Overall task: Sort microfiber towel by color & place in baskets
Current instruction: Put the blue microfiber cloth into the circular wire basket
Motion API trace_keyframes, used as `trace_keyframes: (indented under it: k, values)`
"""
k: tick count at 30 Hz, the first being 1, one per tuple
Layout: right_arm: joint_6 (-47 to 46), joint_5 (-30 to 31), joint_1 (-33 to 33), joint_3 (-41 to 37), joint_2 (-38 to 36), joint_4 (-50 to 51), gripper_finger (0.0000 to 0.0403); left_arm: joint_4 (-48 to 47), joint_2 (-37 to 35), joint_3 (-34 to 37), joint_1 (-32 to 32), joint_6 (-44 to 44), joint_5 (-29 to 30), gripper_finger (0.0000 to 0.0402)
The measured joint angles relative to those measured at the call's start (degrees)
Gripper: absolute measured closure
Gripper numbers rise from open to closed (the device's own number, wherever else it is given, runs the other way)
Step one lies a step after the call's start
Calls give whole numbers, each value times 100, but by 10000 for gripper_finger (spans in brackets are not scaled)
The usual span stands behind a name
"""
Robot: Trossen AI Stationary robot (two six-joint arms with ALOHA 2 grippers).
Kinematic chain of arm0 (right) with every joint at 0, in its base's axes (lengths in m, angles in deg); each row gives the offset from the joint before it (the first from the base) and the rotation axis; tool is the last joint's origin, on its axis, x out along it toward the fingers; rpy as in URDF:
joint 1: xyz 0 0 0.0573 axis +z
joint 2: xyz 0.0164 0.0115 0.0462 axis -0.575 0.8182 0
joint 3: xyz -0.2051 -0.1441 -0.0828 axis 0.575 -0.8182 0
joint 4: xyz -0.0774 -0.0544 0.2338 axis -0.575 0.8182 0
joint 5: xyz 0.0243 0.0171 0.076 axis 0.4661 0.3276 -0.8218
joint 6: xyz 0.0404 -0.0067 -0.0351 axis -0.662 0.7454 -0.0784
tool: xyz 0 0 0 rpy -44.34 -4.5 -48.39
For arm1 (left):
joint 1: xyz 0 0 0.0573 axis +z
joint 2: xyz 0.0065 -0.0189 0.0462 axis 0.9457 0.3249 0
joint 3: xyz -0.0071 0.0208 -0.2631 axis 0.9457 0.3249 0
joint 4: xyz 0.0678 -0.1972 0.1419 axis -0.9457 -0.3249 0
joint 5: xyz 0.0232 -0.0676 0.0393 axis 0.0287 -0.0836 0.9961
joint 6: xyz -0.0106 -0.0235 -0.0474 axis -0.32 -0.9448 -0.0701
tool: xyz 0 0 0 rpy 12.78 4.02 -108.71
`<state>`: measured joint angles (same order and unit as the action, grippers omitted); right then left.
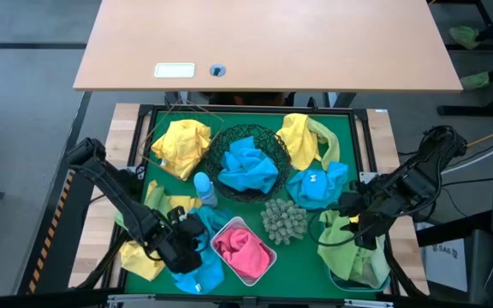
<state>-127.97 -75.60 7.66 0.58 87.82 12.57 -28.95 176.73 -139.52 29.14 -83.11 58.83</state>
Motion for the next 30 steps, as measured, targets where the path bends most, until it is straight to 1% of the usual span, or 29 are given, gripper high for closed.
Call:
trace_keyframes:
  k: [4, 9, 12, 15, 17, 24, 30]
  values:
    - [1, 47, 0, 0, 0, -2, 219, -4, 1, 413, 185, -293, -134, 306]
    - [1, 45, 0, 0, 0, -4, 219, 16, 1, 855, 463, -465, -413, 261]
    - [1, 45, 0, 0, 0, -4, 219, 110, 1, 1053, 612, -467, -424, 236]
    - [1, 45, 0, 0, 0, -8, 219, 257, 1, 1101, 732, -465, -357, 220]
    - [1, 45, 0, 0, 0, -9, 219, 336, 1, 1106, 794, -439, -304, 214]
    - [1, 45, 0, 0, 0, -15, 219, 455, 1, 1106, 854, -530, 216, 213]
    - [1, 45, -2, 0, 0, -17, 219, 469, 71, 1106, 855, -766, 390, 213]
